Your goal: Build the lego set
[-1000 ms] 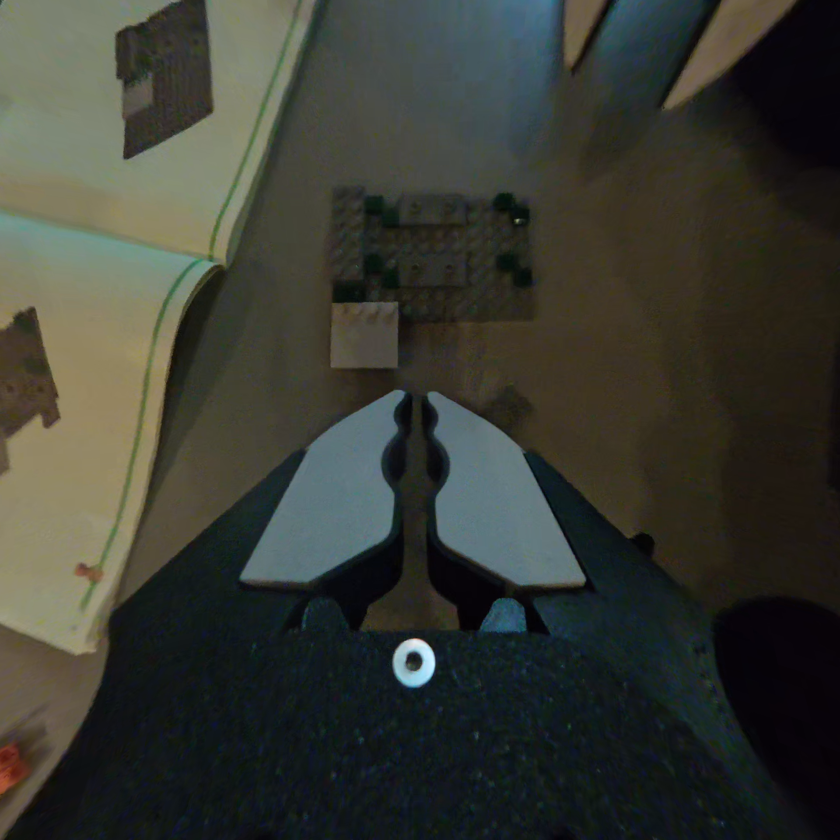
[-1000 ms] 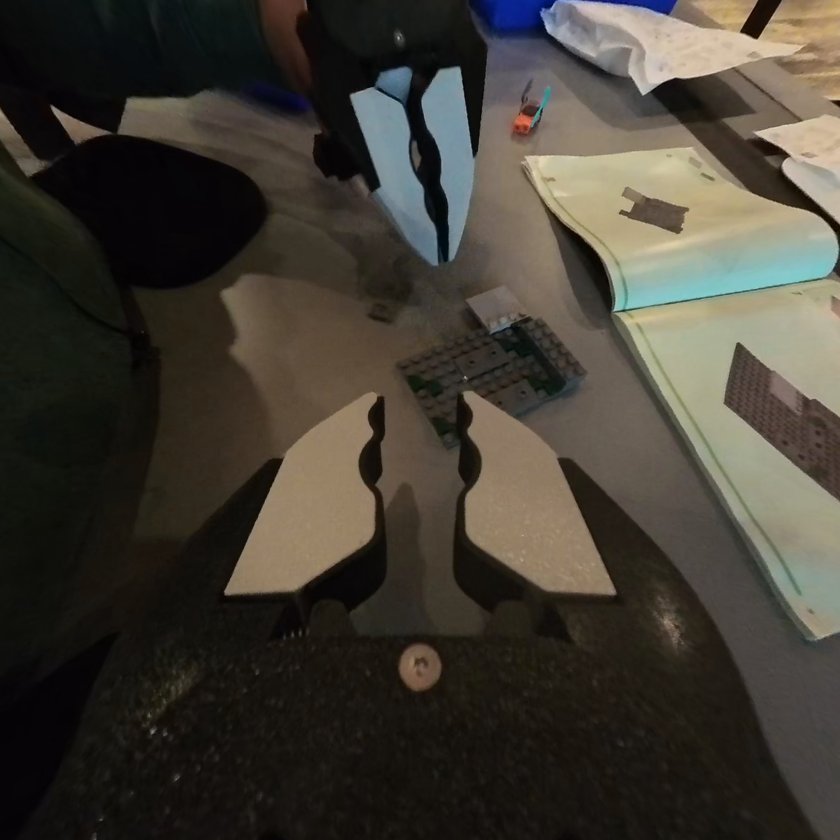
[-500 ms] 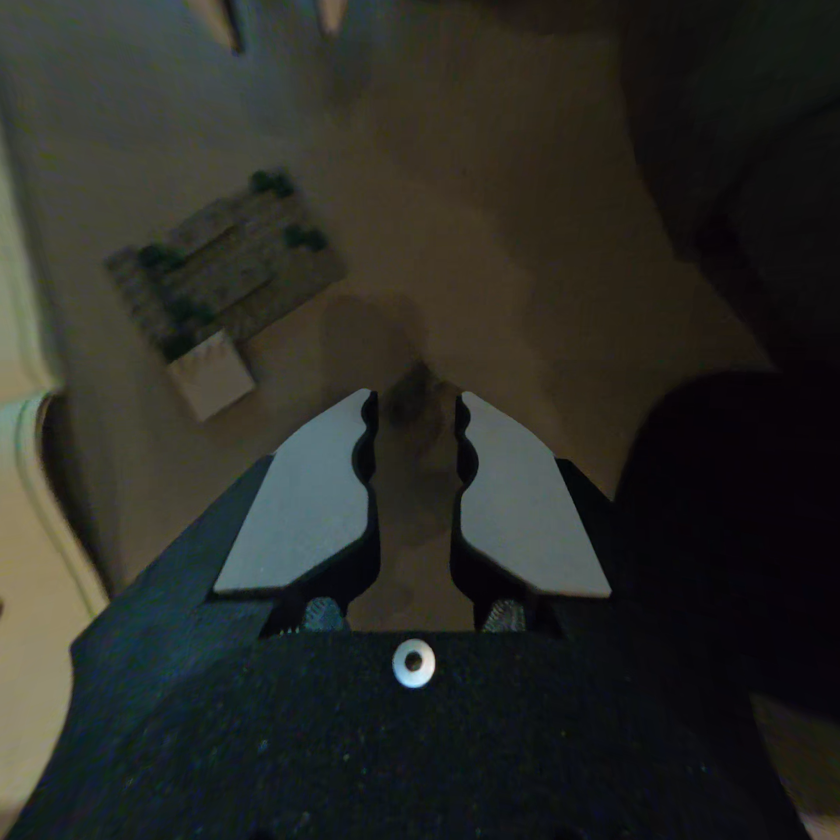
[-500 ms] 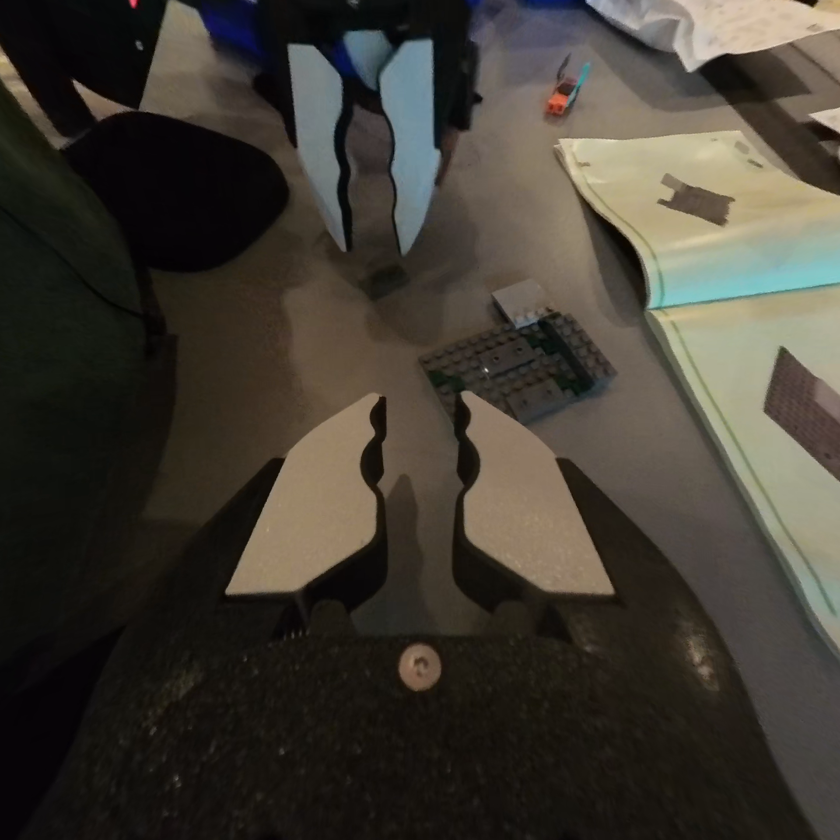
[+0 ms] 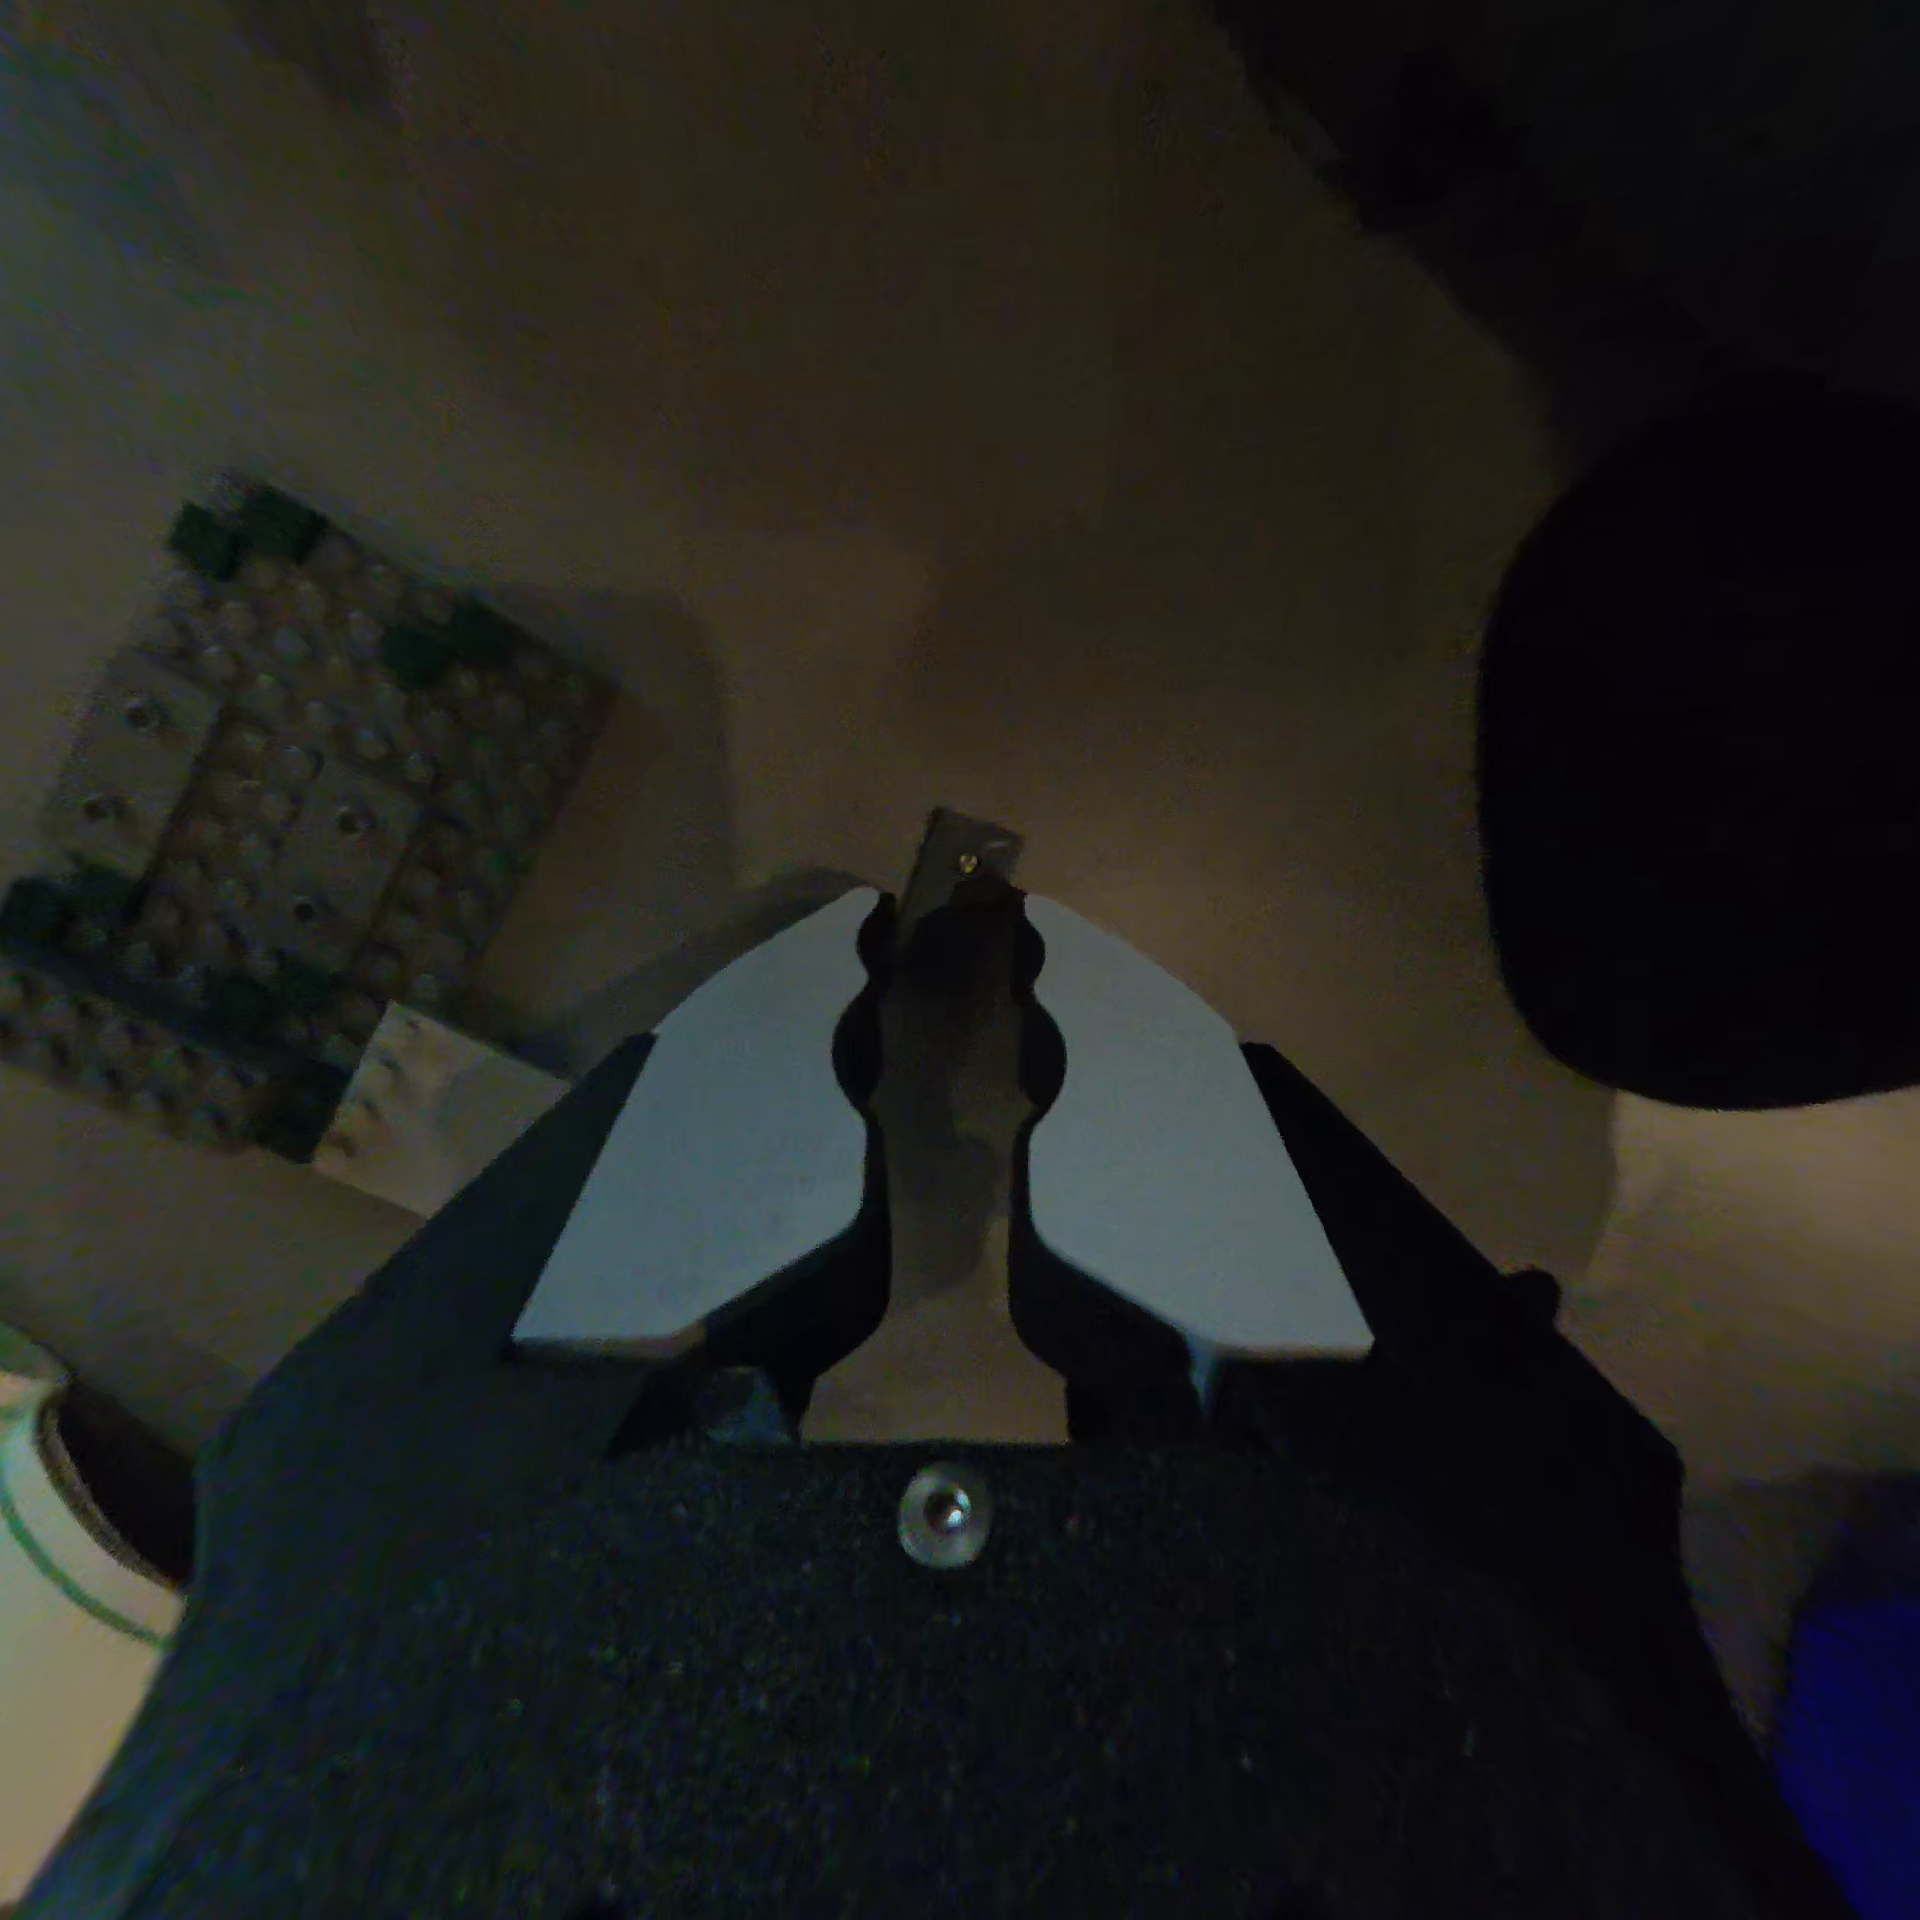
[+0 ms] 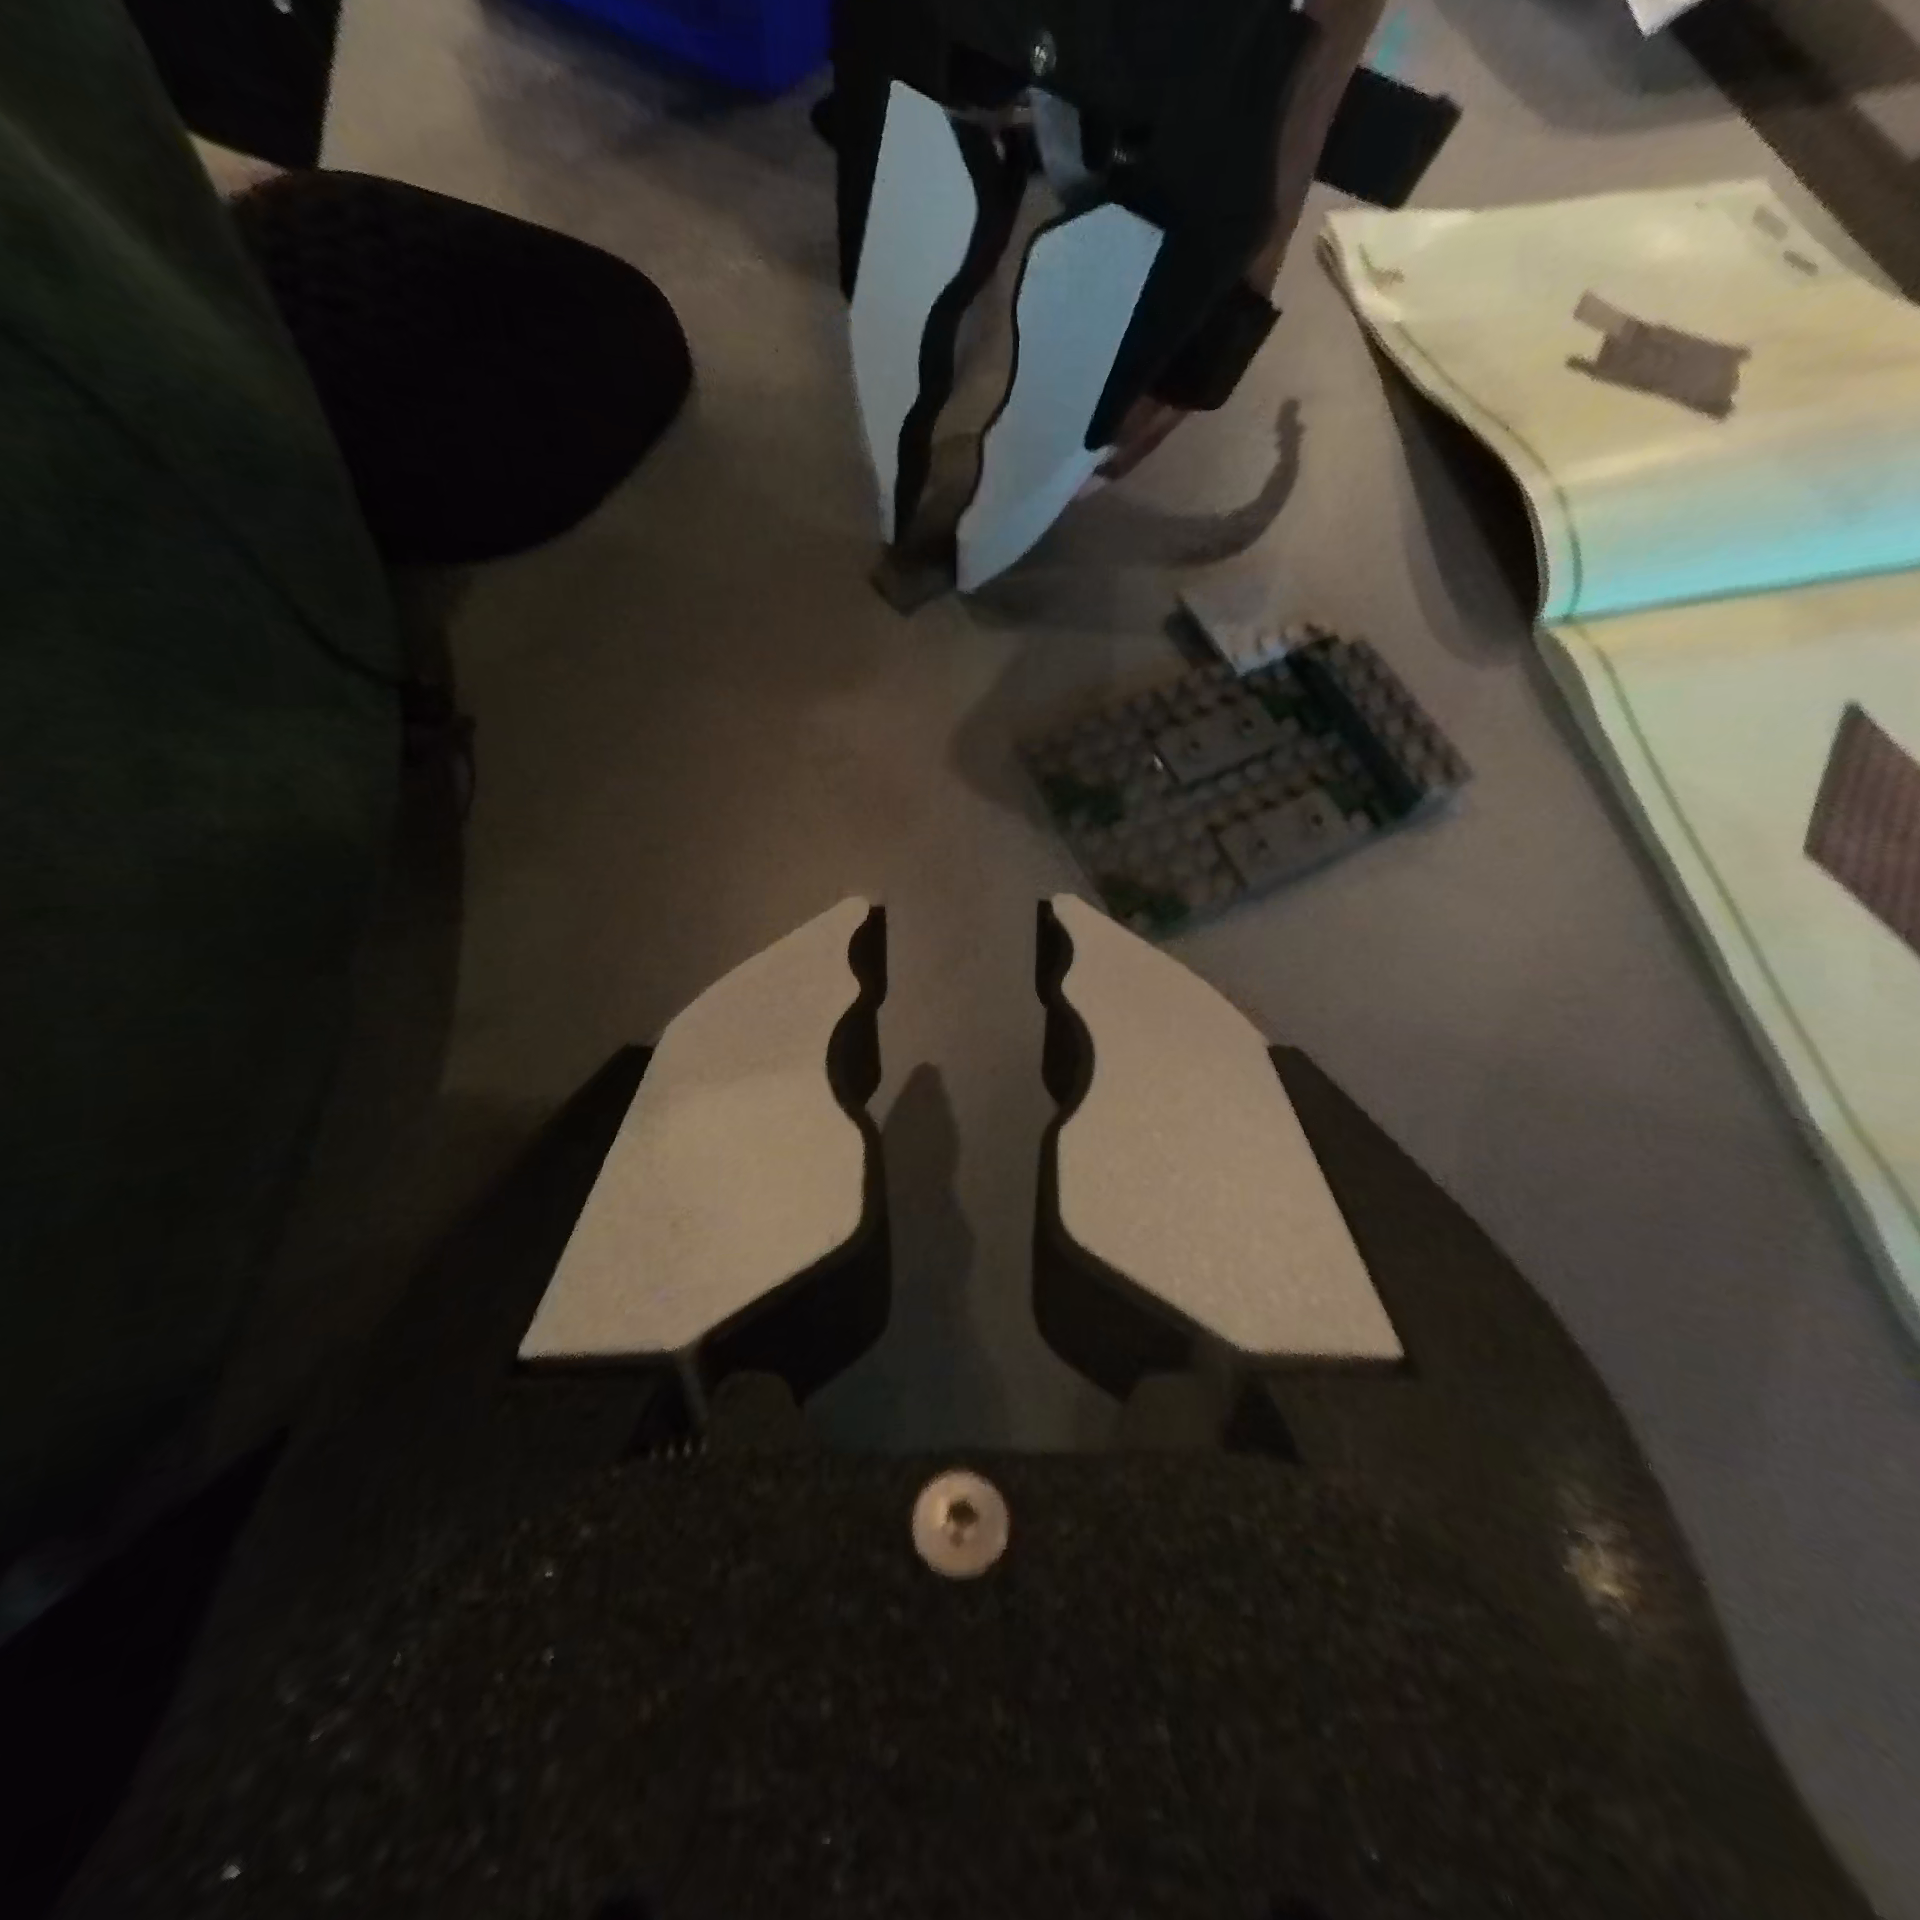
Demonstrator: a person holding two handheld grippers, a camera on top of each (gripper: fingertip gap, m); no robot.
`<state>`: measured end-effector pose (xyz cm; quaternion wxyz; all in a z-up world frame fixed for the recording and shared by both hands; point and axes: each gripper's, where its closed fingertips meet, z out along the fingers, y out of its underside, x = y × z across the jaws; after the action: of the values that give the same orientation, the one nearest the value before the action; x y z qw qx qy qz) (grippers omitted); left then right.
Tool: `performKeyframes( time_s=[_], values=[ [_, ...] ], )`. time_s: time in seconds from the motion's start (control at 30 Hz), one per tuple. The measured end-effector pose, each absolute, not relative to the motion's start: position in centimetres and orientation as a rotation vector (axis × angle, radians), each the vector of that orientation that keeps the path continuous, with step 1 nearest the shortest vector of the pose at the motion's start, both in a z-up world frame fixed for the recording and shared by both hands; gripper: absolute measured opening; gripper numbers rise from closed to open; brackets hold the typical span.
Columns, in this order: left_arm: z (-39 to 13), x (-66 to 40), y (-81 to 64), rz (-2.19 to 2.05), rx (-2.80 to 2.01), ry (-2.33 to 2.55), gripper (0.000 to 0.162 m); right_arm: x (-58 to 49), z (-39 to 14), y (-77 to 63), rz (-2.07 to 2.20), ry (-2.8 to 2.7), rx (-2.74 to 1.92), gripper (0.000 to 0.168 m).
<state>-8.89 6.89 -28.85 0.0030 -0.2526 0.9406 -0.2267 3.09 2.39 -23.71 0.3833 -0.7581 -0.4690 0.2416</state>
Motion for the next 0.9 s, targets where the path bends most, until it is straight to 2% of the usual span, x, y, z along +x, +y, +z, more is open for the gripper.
performKeyframes(
  time_s=[0.3,0.6,0.9],
  values=[
    [-28.8,-8.8,6.6,-0.722,-0.87,2.874,0.016,3.8,-24.2,2.0,0.623,-1.123,-1.964,0.027],
    [-26.9,-5.0,7.1,-0.719,-1.641,2.305,0.015,3.7,-24.4,3.0,0.64,-1.089,-1.932,0.026],
    [-28.2,-2.1,7.2,-0.597,-1.93,2.033,0.015,4.5,-25.0,4.0,0.617,-1.077,-1.949,0.026]
  ],
)
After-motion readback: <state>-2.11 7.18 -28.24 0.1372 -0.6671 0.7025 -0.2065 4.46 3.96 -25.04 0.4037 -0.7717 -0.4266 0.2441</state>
